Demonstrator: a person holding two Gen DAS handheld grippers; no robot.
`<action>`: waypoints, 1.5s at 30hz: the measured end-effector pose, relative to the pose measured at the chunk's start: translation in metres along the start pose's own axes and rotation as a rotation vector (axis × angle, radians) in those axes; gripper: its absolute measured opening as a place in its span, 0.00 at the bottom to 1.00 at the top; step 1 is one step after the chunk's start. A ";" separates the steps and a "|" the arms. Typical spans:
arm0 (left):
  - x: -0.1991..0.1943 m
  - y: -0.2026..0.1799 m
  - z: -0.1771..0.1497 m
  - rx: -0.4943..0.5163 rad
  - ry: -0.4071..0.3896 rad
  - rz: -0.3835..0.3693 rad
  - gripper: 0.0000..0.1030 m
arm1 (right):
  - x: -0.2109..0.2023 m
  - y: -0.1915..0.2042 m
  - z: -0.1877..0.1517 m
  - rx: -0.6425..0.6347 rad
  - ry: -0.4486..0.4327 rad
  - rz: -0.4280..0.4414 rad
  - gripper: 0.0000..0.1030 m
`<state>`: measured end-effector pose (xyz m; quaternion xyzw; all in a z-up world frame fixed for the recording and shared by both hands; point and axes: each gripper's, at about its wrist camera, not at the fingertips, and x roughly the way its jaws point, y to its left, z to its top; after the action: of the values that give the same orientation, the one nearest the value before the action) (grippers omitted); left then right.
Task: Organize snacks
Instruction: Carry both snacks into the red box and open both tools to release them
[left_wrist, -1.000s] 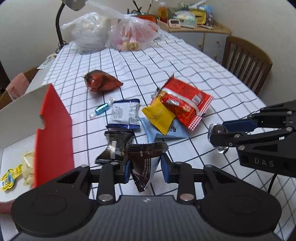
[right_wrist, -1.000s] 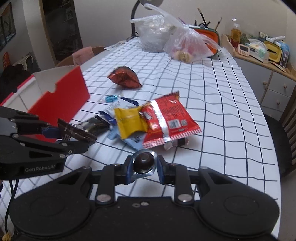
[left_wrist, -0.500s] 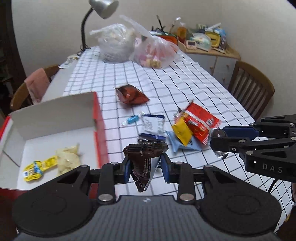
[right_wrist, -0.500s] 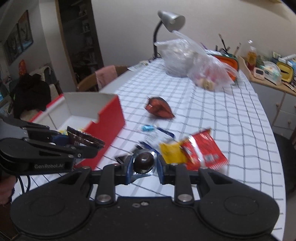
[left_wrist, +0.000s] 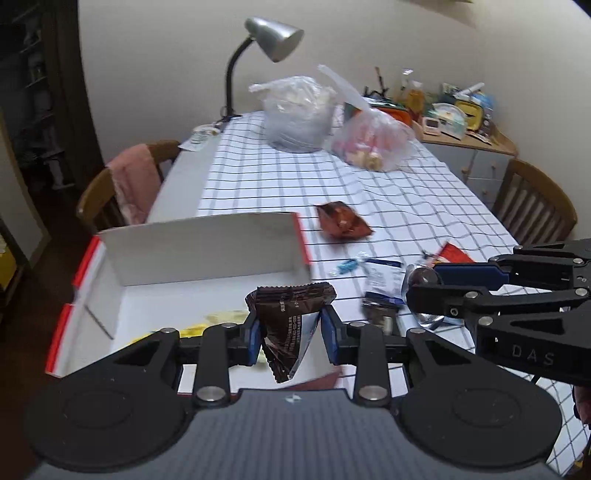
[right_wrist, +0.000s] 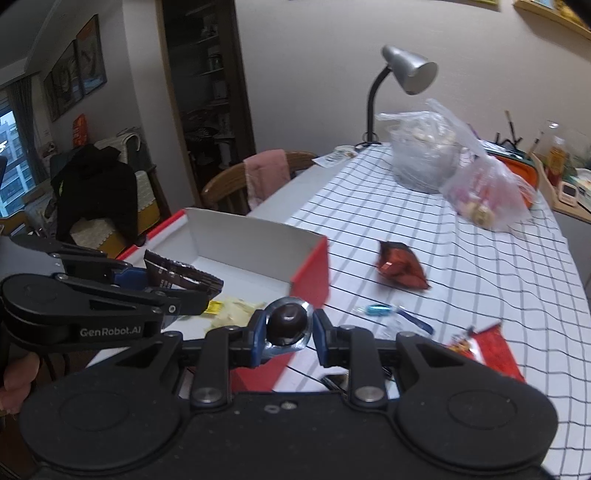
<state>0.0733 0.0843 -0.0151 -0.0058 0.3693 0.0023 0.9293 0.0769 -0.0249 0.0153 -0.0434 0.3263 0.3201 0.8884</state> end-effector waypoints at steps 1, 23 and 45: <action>-0.001 0.006 0.000 -0.004 -0.002 0.007 0.31 | 0.004 0.004 0.002 -0.002 0.002 0.003 0.25; 0.032 0.131 0.000 -0.040 0.082 0.105 0.31 | 0.112 0.073 0.024 -0.059 0.138 0.015 0.25; 0.103 0.145 -0.013 0.036 0.260 0.119 0.31 | 0.175 0.077 0.009 -0.090 0.271 -0.067 0.26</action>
<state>0.1387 0.2291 -0.0965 0.0323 0.4864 0.0499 0.8717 0.1378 0.1337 -0.0735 -0.1370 0.4271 0.2959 0.8433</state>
